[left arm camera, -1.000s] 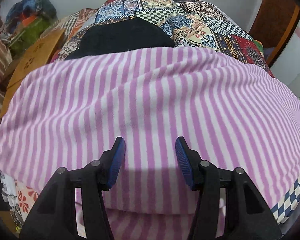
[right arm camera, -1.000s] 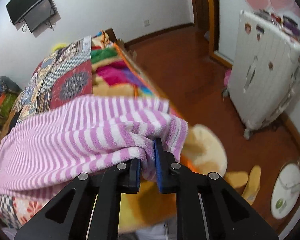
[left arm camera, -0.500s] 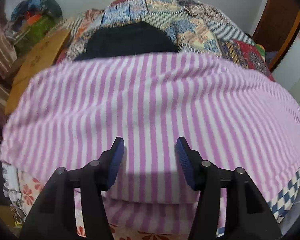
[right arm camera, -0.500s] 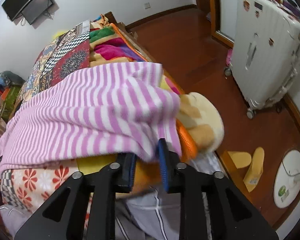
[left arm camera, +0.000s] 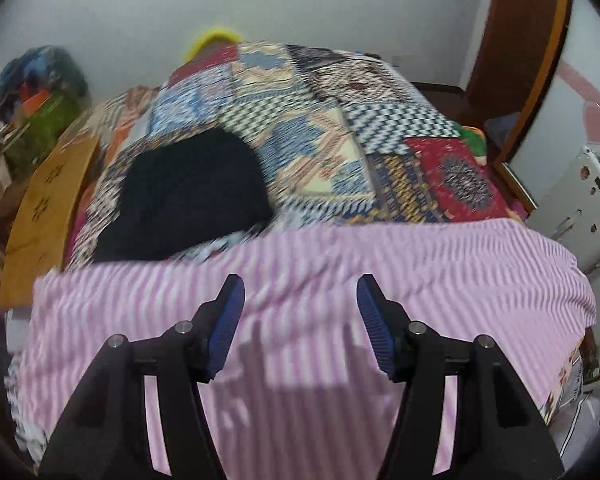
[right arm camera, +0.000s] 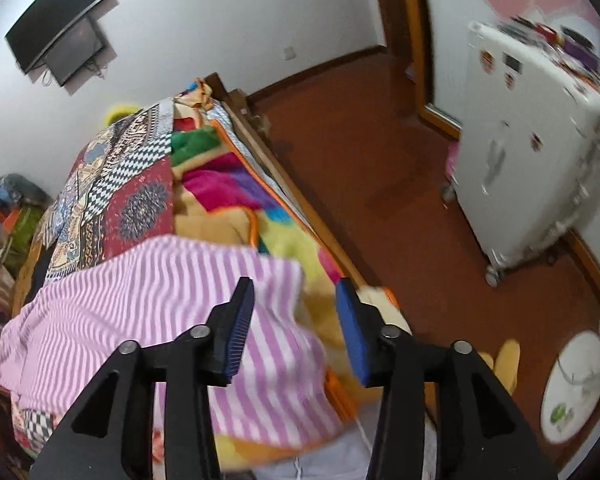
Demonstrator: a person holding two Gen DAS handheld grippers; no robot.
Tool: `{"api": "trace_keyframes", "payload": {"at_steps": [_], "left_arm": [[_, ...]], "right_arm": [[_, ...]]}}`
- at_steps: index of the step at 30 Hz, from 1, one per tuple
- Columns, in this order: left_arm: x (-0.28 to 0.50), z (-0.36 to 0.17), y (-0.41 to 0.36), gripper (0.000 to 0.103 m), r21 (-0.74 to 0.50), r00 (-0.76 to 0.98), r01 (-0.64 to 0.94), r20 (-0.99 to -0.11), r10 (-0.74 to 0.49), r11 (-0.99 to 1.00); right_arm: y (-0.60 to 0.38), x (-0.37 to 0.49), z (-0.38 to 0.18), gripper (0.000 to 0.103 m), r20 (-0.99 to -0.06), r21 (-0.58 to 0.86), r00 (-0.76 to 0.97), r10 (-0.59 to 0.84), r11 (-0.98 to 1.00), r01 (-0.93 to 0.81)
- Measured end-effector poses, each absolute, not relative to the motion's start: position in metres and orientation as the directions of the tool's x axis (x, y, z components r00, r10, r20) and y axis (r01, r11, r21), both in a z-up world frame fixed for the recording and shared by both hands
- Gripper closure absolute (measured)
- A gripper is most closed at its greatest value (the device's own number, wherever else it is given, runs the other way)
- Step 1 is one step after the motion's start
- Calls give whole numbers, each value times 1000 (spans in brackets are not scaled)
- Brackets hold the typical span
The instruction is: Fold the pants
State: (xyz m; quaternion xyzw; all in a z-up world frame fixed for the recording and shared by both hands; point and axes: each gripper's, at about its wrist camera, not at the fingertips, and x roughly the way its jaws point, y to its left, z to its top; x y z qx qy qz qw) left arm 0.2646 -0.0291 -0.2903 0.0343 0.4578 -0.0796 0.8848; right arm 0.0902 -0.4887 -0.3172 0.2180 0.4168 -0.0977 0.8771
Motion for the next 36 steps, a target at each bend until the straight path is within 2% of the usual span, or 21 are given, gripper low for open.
{"api": "trace_keyframes", "payload": {"at_steps": [6,11,14,18,22,25,30,36], "left_arm": [[311,-313,-74,45,-2,511,262,-848,-140,965],[337,-341,-95,45,-11,449,308,-880,-155,951],[348,-361,-102,51,-14,402,324,-903,-151,946],[349,-380,-104,53,-27,368,328,-917,-154,944],[348,-382,-99,55,-54,371,318,-912,-176,947],[348,-380,-99,62,-49,373,318,-912,-172,947],[344,-376,-100,81,-22,388,314,-909,-150,949],[339,-374,-91,86,-11,401,293,-906,-133,956]], "right_arm": [[-493,134,-339,57,-794,331,602,86,892,309],[-502,163,-380,57,-852,384,486,194,863,329],[-502,171,-402,57,-867,418,423,262,845,334],[-498,171,-402,58,-855,444,423,299,843,302],[-495,172,-398,82,-836,477,431,338,838,267],[-486,173,-386,88,-843,424,453,291,877,225],[-475,170,-356,89,-816,343,544,195,921,186],[-482,167,-314,90,-731,300,675,101,936,184]]}}
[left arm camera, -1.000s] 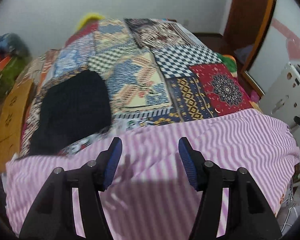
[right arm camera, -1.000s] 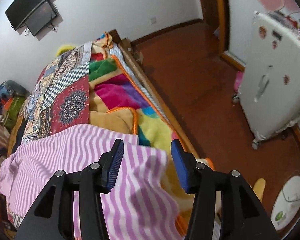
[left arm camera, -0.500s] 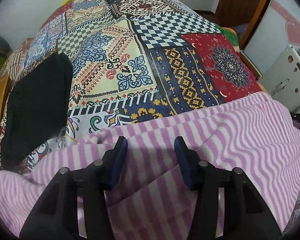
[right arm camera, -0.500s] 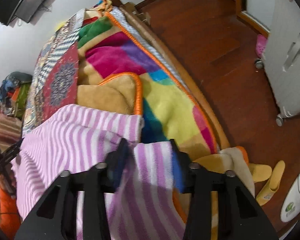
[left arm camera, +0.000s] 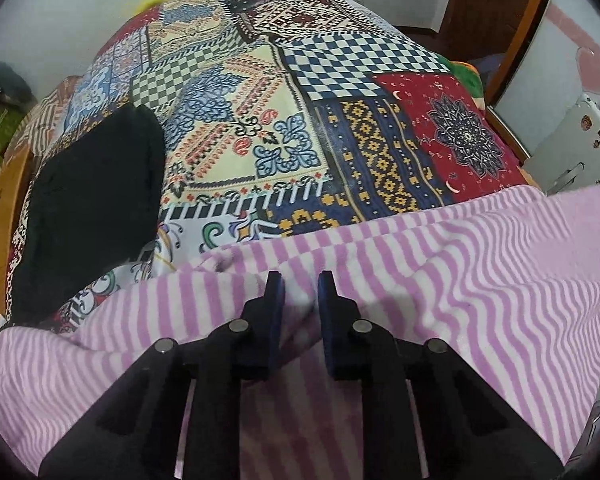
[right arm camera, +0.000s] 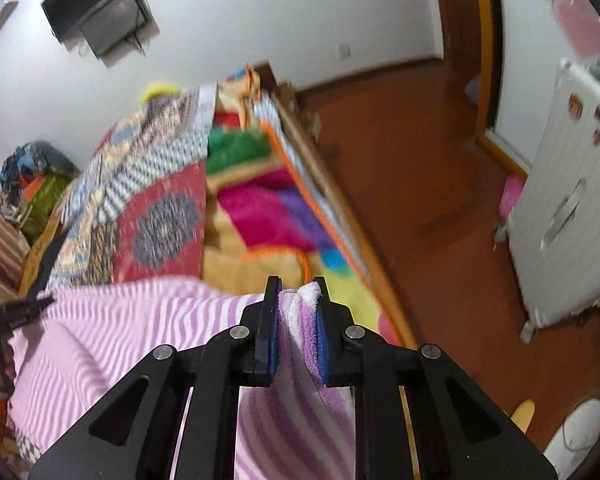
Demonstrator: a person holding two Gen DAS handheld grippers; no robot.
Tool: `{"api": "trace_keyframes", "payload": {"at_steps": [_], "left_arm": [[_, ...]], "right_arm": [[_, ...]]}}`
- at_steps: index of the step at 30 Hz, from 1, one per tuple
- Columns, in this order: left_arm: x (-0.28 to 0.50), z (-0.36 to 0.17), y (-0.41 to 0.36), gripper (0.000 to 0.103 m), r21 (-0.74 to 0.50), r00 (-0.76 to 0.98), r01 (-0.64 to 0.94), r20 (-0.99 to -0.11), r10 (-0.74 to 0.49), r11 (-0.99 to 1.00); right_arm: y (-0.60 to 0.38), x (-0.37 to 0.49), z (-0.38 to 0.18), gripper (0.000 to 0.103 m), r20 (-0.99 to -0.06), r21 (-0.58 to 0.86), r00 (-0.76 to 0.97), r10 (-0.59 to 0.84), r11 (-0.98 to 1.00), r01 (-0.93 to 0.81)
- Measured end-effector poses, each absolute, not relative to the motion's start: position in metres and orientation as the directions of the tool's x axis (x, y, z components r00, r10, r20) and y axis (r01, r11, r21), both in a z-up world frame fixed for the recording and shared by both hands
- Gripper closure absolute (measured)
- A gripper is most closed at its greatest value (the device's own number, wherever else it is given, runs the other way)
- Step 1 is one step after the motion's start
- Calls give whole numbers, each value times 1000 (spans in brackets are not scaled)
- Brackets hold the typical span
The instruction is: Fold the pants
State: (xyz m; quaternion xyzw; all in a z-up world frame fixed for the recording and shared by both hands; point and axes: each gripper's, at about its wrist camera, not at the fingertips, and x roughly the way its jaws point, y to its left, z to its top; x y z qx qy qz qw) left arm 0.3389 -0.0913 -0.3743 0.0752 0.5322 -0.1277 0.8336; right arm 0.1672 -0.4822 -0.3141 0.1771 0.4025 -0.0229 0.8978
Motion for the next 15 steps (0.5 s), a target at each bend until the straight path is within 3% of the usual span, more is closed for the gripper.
{"api": "trace_keyframes", "payload": {"at_steps": [4,11,15], "left_arm": [[336,-376,-89,86,7,408,286,-906,-115,958],[332,-374,-92,86,30,416,298,-904,-102,954],[329,-373,-93,85,46,425,307,-900,-94,951]], "right_arm": [[-485,173,-311,90,-732,276,677,77,942,192],[-479,184,-401,84,-917,245,368,153,945,217],[-485,184,-389,82,-908,246,396,138,940,237]]}}
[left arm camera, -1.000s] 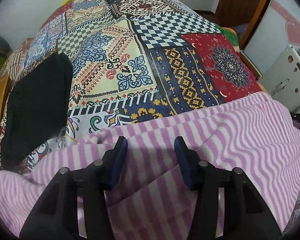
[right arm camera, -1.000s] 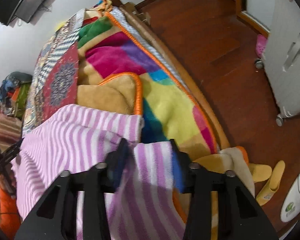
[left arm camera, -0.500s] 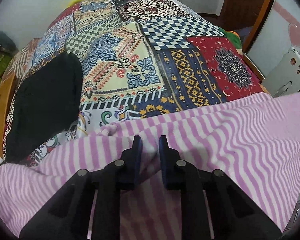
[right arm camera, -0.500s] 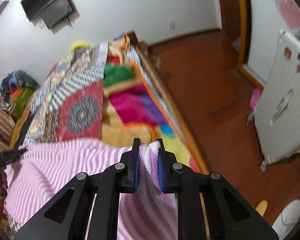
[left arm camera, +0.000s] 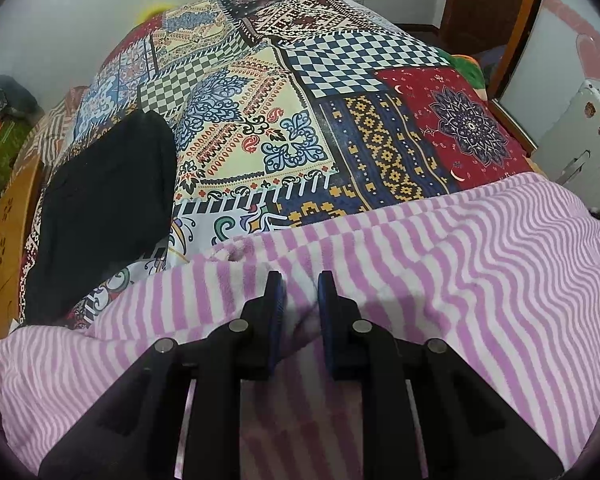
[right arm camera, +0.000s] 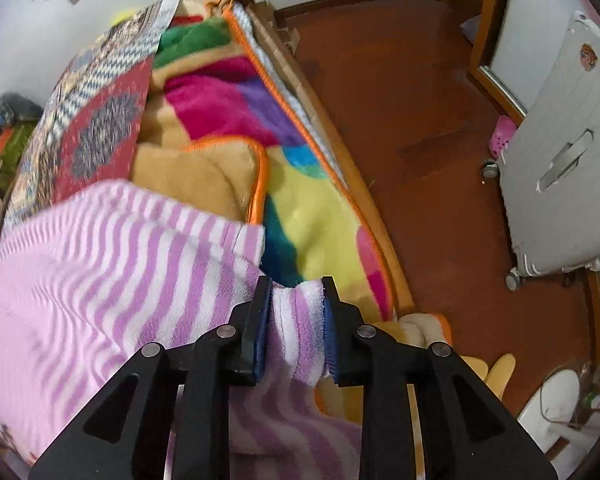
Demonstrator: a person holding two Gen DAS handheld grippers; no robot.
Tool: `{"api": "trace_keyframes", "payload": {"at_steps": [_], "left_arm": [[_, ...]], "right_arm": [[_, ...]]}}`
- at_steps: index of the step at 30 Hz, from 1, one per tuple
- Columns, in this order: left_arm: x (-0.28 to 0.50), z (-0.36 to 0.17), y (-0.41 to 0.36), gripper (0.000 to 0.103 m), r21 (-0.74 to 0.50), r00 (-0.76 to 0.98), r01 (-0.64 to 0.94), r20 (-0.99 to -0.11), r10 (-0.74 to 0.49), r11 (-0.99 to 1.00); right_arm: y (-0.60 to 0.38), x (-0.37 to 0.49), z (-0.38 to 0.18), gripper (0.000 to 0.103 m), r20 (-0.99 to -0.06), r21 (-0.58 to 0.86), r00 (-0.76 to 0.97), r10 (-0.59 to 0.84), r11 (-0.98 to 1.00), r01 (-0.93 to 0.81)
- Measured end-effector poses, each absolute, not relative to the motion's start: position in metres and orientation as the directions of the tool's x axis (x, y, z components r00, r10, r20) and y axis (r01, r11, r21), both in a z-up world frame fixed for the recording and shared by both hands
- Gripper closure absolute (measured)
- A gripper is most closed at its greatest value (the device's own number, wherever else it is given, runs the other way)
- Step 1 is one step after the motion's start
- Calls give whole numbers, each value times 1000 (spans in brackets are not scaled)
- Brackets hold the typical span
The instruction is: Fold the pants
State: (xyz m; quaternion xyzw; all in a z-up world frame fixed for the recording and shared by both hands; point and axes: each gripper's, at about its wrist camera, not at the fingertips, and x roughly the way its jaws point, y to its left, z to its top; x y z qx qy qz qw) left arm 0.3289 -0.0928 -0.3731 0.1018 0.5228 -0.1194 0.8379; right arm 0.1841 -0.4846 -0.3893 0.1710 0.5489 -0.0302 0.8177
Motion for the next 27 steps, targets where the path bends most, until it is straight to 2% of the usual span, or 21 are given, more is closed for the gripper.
{"api": "trace_keyframes", "payload": {"at_steps": [3,8,13,15,16,19,27], "left_arm": [[329,-374,-91,85,37,426,297,-899,-98,954],[329,-375,-91,85,31,429,291,-898,-101,956],[329,-376,-90,85,25,427,290,-898,-106,957],[329,-376,-90,85,21,426,289,-898,-109,957],[329,-376,-90,85,21,426,289,-898,-109,957],[329,-376,-91,85,24,427,290,-898,-106,957],[329,-376,-90,85,24,429,286,-897,-106,958]], "right_arm": [[-493,192,-372,76,-887,270,439,143,932,243],[-485,216,-362,55,-868,274,473,149,939,207],[-467,238,-403,54,-921,276,330,209,946,171],[-461,238,-418,62,-919,311,300,254,937,160],[-460,236,-419,74,-906,349,309,290,925,152],[-457,233,-414,88,-891,365,338,303,921,137],[-438,222,-369,92,-843,240,509,172,968,71]]}}
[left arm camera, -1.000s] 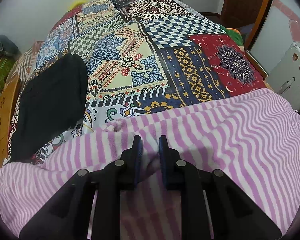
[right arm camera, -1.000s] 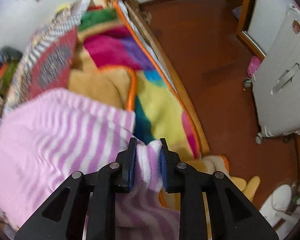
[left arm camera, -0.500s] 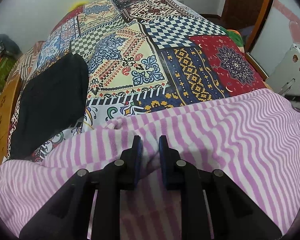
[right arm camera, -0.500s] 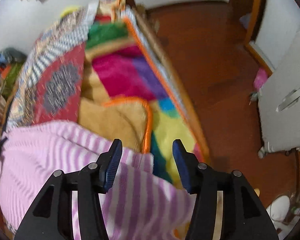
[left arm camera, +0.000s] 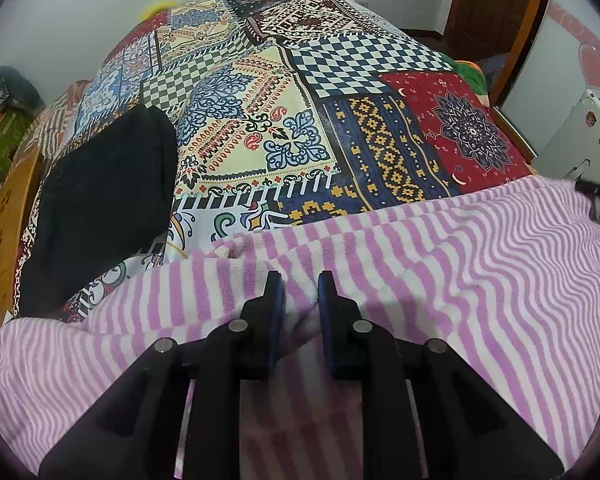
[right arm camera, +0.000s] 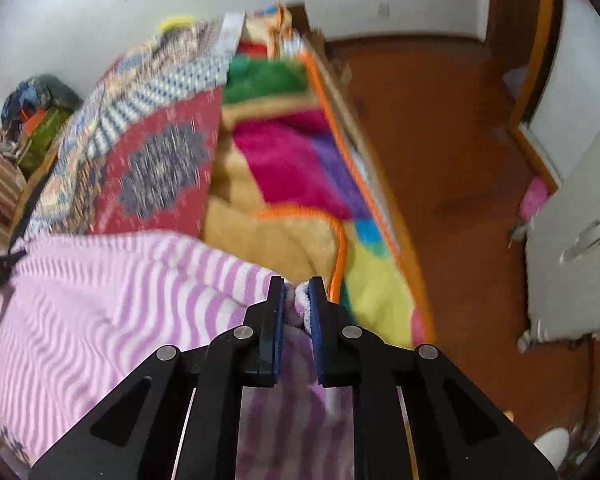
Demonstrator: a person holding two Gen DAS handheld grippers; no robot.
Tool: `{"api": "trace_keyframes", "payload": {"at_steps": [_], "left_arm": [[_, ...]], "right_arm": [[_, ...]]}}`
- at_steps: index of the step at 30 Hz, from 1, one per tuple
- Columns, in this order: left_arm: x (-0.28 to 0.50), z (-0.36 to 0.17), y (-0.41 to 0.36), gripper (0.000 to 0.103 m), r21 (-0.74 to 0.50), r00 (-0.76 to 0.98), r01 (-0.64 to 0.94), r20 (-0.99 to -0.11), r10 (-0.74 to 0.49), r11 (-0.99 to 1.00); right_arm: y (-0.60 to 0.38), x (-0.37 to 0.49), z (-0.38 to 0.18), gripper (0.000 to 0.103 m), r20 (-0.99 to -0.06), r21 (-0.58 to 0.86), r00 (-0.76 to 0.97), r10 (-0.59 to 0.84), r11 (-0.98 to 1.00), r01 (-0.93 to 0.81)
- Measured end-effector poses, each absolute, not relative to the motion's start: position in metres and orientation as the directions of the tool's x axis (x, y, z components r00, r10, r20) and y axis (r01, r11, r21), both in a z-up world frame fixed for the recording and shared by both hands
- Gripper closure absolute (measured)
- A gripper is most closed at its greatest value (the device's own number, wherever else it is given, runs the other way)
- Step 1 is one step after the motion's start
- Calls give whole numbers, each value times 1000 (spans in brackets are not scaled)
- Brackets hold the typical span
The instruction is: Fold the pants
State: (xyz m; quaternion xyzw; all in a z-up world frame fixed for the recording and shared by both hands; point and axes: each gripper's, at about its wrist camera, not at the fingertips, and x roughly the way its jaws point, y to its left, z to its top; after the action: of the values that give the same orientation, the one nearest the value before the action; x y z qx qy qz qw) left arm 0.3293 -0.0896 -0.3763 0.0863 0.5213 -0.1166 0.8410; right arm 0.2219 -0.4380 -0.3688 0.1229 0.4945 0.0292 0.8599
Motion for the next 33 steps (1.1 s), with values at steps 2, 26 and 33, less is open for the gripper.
{"api": "trace_keyframes", "payload": {"at_steps": [2,26,33], "left_arm": [[329,-376,-90,85,26,430,287,-897,-105,958],[269,-283,61,47,-2,619,18,-785,-12,1000],[234,-269,185,43,5,648,-183,-752,125,983]], "right_arm": [[-443,222,-358,93,-819,235,555,147,968,89],[-370,226,-276,59,-763,161,629,148,986,-37],[-278,246,-259,58,-738,216,607,295,955,-201]]}}
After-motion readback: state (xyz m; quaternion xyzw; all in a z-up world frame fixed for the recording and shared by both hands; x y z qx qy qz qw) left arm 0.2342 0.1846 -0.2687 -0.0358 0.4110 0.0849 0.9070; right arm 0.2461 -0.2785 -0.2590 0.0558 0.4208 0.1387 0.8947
